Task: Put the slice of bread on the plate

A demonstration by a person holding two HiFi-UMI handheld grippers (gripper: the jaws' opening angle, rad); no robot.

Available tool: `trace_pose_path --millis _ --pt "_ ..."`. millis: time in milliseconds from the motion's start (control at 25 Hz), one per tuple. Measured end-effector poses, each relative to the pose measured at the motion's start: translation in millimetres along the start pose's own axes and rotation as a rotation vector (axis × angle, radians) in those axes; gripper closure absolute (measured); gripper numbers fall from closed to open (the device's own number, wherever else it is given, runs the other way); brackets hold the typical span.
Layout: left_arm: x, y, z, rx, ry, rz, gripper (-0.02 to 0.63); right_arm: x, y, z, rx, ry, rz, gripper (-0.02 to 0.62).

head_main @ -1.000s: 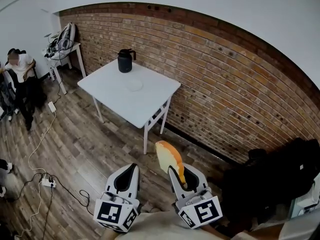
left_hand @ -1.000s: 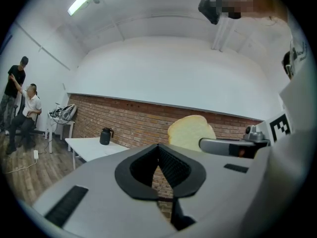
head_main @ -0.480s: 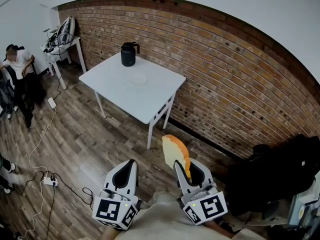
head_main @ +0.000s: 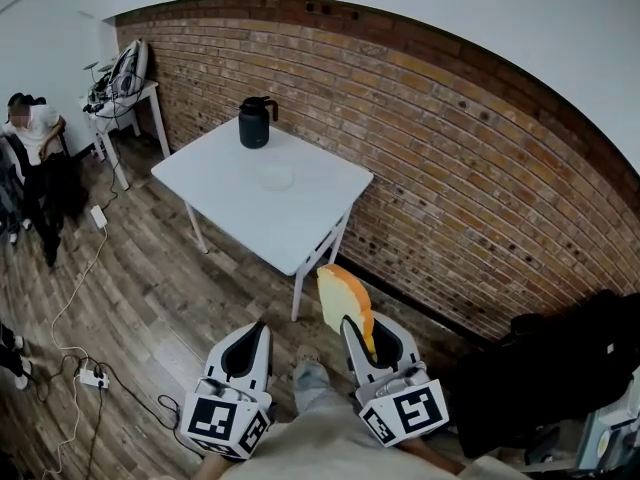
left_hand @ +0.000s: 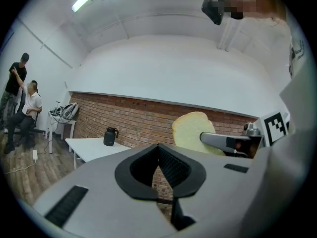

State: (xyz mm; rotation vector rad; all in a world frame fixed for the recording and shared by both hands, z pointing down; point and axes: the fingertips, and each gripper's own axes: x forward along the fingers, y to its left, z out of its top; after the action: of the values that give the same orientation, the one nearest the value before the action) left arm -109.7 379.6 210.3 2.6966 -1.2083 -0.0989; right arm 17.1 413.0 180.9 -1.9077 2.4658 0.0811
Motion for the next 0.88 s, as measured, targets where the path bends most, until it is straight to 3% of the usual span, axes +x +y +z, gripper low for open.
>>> trace_pose_path --millis 280,640,880 --pt "104 42 21 0.016 -0.013 0.025 0.595 95 -66 1 -0.001 -0.008 0.022 0.502" --pt "239 103 41 -0.010 -0.005 0.095 0.595 227 -143 -6 -0.023 0.049 0.116 0.502" --pt "277 136 46 -0.004 -0.011 0.163 0.595 287 -160 -8 -0.023 0.033 0.187 0.502"
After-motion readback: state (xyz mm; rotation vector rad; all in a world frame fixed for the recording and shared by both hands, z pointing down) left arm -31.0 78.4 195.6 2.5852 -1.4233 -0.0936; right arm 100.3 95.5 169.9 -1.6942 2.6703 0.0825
